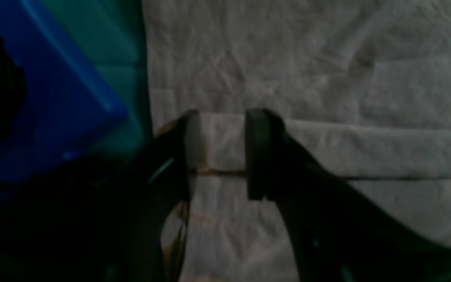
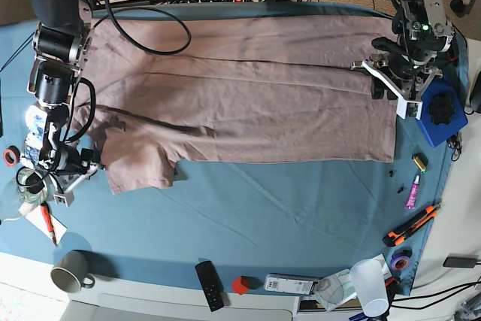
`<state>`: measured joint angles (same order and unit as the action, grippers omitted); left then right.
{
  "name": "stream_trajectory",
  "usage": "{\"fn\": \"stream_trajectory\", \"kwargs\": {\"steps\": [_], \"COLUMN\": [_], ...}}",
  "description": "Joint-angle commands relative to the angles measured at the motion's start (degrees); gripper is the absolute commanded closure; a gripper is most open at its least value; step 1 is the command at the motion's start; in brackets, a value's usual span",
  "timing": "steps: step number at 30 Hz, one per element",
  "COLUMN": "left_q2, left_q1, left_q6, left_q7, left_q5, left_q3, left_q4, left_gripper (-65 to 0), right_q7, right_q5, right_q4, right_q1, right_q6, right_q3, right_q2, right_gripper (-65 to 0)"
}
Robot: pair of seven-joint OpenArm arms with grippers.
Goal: Fold the T-shirt properly
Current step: 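Grasp the shirt's hem corner with the left gripper, right gripper holding the other corner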
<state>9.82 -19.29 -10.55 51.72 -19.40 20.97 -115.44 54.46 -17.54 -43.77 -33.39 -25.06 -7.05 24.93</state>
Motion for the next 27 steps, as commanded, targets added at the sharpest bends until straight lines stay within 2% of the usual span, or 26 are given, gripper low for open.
{"fn": "stream_trajectory", "kwargs": {"steps": [1,3,7,10,13,16,20,22,27], "left_q2": [0.35,0.37,0.39,0.48,1.42,3.48,6.49,7.50,7.91], "left_q1": [0.57,1.18,4.52,9.09,14.80,20.41,26.84,29.07,31.58], "left_q6": [-0.09,-0.61,-5.95,-7.56,-7.56,-7.54,-7.30,-7.34,-7.37], "left_q7": [-2.54,-3.80,-5.09,-6.75,-6.69,-6.38,-1.38,-0.57,3.50], "left_q5": [-0.37,-0.35,-0.35,-0.31,0.11,0.09,0.09,0.07,-1.20], "left_q3": [0.17,0.17,0.15,0.15,0.17,0.17,0.17,0.17,0.15], "left_q4": [-1.01,-1.01,0.55,5.55,13.35,20.70,28.09,31.43,38.29], "left_gripper": [-20.5,-20.5,-20.9,-24.7,-27.9,-28.4,-28.4,-28.4,-28.4], "right_q7": [0.87,2.16,2.69,4.57,7.06,7.67,9.35,10.27,10.54], "right_q5": [-1.62,-3.21,-3.65,-3.65,-3.67,-5.42,-9.20,-10.10,-10.08], "right_q4": [-0.74,-0.74,-0.74,-0.74,-0.74,-0.74,-0.74,-0.74,-0.74], "right_q1": [-1.53,-1.53,-1.55,-1.53,-1.53,-1.55,-1.55,-1.55,-1.55], "right_q6": [-1.33,-2.89,-3.02,-3.02,-3.50,-6.64,-8.50,-9.11,-9.20], "right_q3": [-0.17,-0.17,-0.17,-0.17,-0.17,-0.17,-0.17,-0.17,-0.17], "right_q2": [0.72,0.55,0.48,0.50,0.52,0.72,0.76,0.76,0.79], "right_gripper": [-11.5,-11.5,-11.5,-11.5,-11.6,-11.6,-11.6,-11.7,-11.6]}}
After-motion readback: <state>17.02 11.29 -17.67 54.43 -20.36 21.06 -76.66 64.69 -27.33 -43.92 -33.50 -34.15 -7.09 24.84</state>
